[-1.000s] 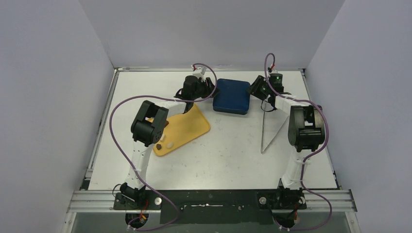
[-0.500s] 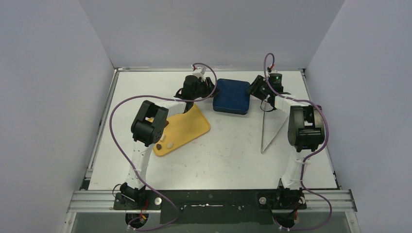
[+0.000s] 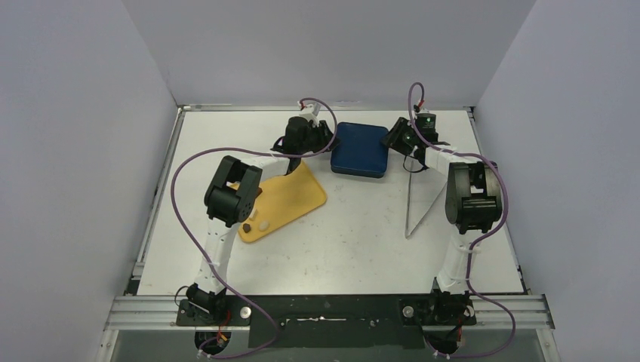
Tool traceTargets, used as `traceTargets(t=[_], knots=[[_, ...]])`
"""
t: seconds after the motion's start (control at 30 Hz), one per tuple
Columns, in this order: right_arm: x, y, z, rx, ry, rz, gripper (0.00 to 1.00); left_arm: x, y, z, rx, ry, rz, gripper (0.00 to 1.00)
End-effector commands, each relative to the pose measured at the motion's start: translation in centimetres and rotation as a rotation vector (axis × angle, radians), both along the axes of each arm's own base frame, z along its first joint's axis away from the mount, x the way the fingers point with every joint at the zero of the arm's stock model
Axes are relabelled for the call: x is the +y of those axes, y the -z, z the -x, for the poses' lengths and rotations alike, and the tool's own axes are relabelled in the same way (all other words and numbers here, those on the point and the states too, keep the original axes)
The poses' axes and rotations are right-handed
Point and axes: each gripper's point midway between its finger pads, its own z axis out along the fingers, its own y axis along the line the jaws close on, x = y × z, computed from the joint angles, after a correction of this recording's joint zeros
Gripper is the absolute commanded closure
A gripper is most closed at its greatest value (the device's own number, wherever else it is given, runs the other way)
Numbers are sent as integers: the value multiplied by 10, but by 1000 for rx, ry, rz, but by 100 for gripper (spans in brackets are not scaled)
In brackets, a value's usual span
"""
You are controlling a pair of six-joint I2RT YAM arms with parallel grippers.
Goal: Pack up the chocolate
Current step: Move the packing box to the center of the board.
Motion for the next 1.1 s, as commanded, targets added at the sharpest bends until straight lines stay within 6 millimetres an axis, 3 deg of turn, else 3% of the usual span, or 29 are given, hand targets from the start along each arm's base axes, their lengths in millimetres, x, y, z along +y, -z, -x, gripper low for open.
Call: traceTargets(t=[0.0,0.23,0.47,0.6,1.07], knots=[[7,-4,-3,-19,-19,10,64,-8,-5,-4,-10,21,7,64],[9,-8,-4,-29,-26,-2,66,-10,-7,-1,1,32,14,61],[10,-27,-5,-71,-28,-8,67,-14,-27,-1,-22,45,51,67],[9,-40,-5,-94,-21,-2,69,-16,-43,-1,-46,45,59,77],[5,-61,-10,-132,0,9,71,-17,-57,-5,-66,31,32,76]])
